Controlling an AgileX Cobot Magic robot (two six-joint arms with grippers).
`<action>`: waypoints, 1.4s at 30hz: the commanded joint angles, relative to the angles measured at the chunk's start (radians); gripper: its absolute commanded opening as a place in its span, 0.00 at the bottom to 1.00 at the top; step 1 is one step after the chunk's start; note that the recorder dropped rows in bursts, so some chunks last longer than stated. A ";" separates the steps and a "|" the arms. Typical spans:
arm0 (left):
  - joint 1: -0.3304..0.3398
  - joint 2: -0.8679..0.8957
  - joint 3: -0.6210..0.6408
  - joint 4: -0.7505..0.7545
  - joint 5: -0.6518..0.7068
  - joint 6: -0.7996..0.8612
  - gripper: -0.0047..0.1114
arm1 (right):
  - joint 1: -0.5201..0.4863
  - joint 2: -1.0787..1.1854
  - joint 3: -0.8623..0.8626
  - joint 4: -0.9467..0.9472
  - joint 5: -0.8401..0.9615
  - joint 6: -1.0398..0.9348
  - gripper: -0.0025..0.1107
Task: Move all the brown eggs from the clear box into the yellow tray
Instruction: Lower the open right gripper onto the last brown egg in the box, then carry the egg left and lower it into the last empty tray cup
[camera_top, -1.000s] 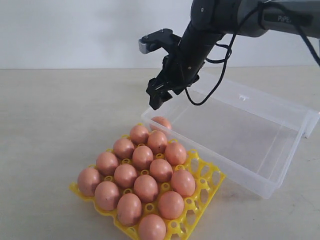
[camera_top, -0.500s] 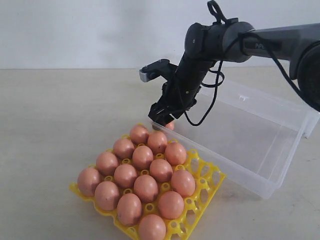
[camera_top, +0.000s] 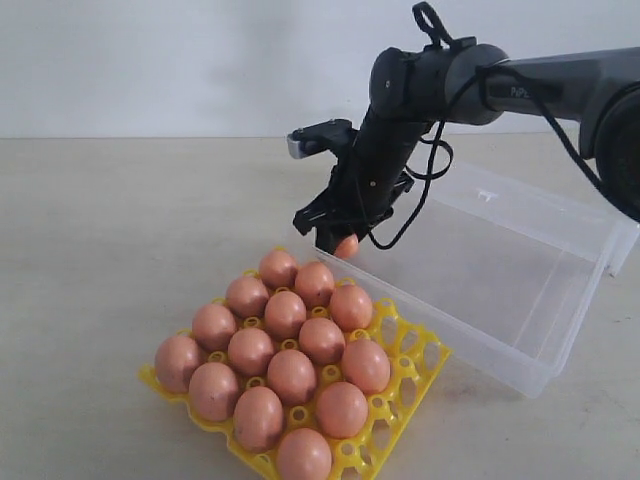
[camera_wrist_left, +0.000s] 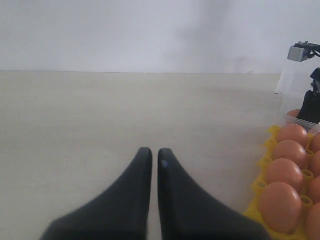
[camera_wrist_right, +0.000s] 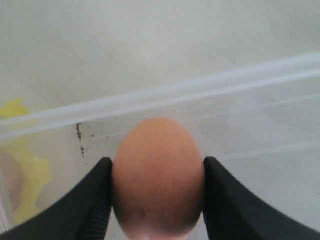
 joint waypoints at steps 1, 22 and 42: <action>-0.005 -0.003 0.004 0.003 -0.006 0.000 0.08 | -0.009 -0.077 -0.001 -0.062 -0.003 0.165 0.02; -0.005 -0.003 0.004 0.003 -0.004 0.000 0.08 | 0.075 -0.931 1.330 -0.033 -1.196 0.402 0.02; -0.005 -0.003 0.004 0.003 -0.002 0.000 0.08 | 0.150 -1.161 1.430 -0.593 -1.447 0.885 0.02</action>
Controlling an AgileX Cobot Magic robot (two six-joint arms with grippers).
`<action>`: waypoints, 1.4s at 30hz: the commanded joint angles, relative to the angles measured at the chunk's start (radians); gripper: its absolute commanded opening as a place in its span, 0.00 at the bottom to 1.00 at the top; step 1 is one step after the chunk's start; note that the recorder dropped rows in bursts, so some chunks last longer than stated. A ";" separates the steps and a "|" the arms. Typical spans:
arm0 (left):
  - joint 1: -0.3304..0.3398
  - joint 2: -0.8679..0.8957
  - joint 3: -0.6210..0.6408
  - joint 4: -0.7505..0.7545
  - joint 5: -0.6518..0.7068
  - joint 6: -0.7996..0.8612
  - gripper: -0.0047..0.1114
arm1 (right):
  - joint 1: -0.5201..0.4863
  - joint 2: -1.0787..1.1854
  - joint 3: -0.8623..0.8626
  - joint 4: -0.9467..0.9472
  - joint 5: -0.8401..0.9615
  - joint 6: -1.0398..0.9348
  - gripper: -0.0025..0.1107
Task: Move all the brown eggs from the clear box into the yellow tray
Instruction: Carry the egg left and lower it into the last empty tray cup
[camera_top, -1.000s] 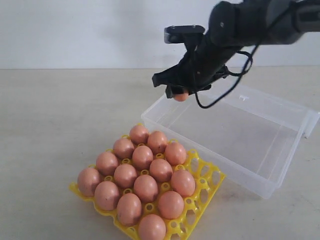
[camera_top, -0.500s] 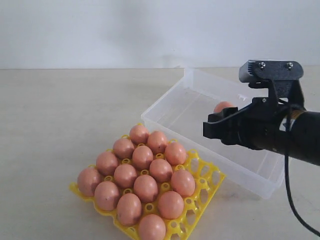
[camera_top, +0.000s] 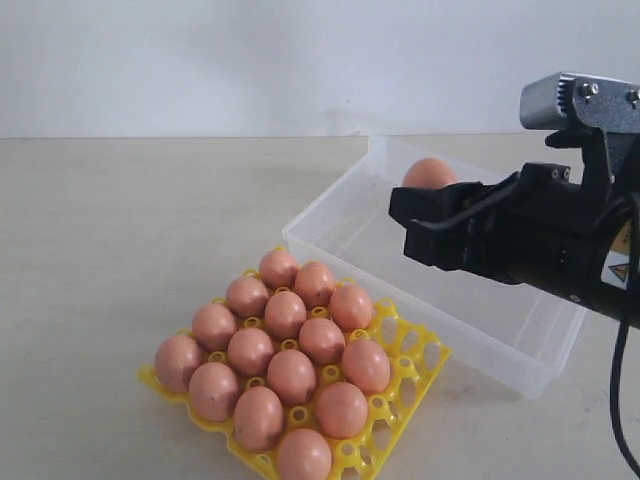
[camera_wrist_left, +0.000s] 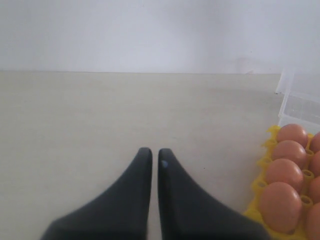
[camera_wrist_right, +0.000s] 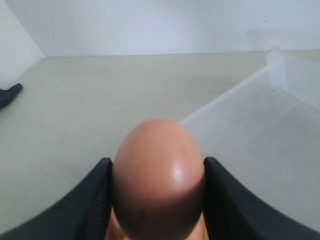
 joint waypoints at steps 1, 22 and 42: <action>-0.005 -0.003 0.004 0.003 -0.002 0.000 0.08 | -0.007 -0.009 0.005 -0.201 -0.166 0.082 0.02; -0.005 -0.003 0.004 0.003 -0.002 0.000 0.08 | -0.560 0.060 -0.075 -1.102 -0.847 0.851 0.02; -0.005 -0.003 0.004 0.003 -0.002 0.000 0.08 | -0.536 0.587 -0.271 -1.385 -0.847 0.885 0.02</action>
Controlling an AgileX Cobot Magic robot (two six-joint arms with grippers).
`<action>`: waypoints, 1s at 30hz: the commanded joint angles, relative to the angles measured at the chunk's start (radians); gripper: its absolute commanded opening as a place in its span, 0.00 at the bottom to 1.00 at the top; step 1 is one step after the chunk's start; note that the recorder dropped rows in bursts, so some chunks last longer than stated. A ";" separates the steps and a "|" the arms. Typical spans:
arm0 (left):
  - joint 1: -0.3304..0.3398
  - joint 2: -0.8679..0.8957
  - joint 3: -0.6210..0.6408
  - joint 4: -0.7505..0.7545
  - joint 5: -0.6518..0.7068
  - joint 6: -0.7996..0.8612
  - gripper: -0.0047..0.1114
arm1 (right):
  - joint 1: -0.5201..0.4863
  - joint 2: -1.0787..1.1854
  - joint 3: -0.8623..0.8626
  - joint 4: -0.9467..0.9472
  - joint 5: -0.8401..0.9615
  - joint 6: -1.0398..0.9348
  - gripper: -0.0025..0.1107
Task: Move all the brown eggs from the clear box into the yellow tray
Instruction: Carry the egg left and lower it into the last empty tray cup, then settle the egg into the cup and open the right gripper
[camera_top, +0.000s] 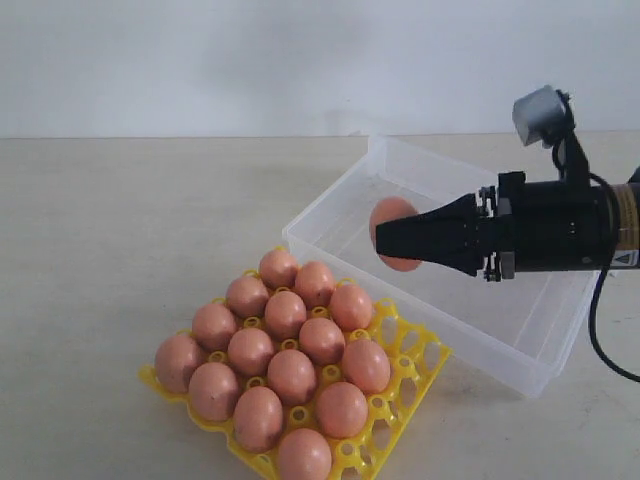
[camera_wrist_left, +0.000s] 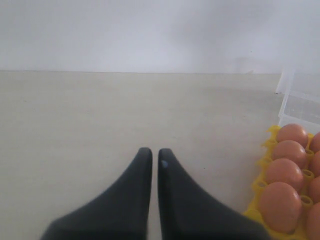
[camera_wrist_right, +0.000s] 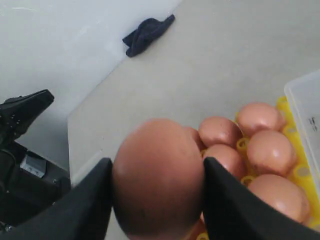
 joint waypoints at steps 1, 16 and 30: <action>-0.005 -0.003 0.004 0.003 -0.002 0.000 0.08 | 0.002 0.091 -0.025 -0.020 -0.010 -0.080 0.02; -0.005 -0.003 0.004 0.003 -0.002 0.000 0.08 | 0.121 0.187 -0.027 -0.025 0.294 -0.308 0.02; -0.005 -0.003 0.004 0.003 -0.002 0.000 0.08 | 0.131 0.187 -0.027 0.003 0.409 -0.320 0.02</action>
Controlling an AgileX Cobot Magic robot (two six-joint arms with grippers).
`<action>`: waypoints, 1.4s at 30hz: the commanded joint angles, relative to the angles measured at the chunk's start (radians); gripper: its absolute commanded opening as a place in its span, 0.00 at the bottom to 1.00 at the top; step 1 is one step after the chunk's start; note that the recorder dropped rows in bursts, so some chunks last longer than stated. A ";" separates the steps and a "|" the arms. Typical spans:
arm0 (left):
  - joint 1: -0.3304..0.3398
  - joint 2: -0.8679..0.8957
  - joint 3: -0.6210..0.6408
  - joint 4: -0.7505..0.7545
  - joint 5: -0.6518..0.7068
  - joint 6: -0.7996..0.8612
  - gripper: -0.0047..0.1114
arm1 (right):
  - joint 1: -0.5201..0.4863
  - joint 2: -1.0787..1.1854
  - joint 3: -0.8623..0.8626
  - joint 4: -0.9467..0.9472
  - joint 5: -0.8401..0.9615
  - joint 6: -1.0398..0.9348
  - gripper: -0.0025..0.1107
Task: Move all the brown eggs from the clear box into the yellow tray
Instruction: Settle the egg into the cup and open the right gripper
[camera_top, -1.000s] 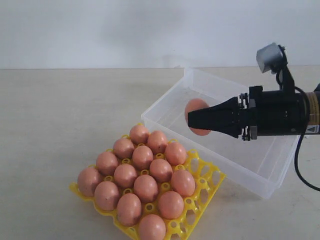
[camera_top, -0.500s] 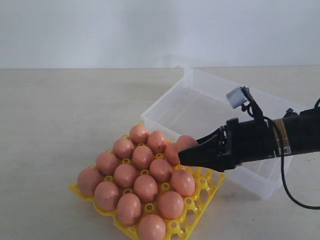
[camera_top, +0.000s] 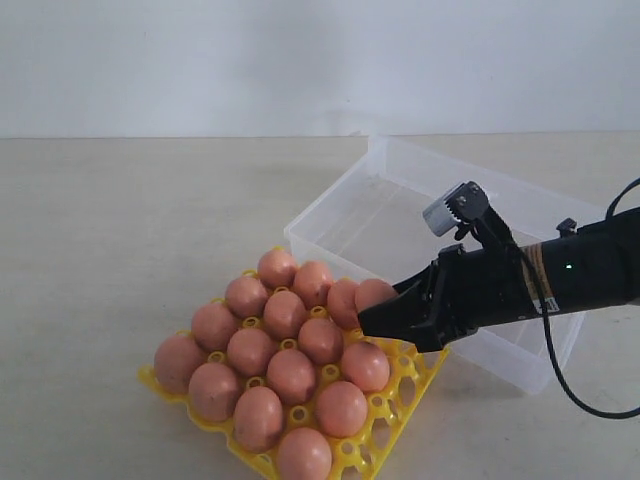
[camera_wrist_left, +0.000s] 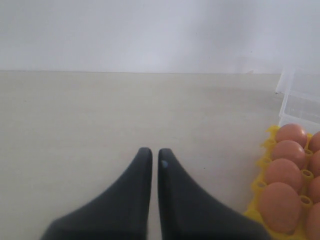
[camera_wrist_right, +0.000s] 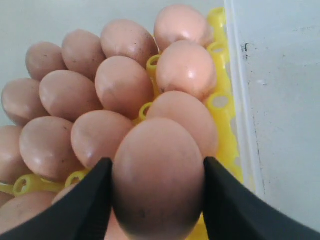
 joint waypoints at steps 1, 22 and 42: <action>-0.005 -0.003 0.004 0.003 -0.002 0.000 0.08 | 0.000 -0.001 -0.002 -0.044 0.064 0.035 0.03; -0.005 -0.003 0.004 0.003 -0.002 0.000 0.08 | 0.000 -0.001 -0.002 -0.083 0.037 0.052 0.42; -0.005 -0.003 0.004 0.003 -0.002 0.000 0.08 | 0.000 -0.001 -0.002 -0.115 0.023 0.041 0.59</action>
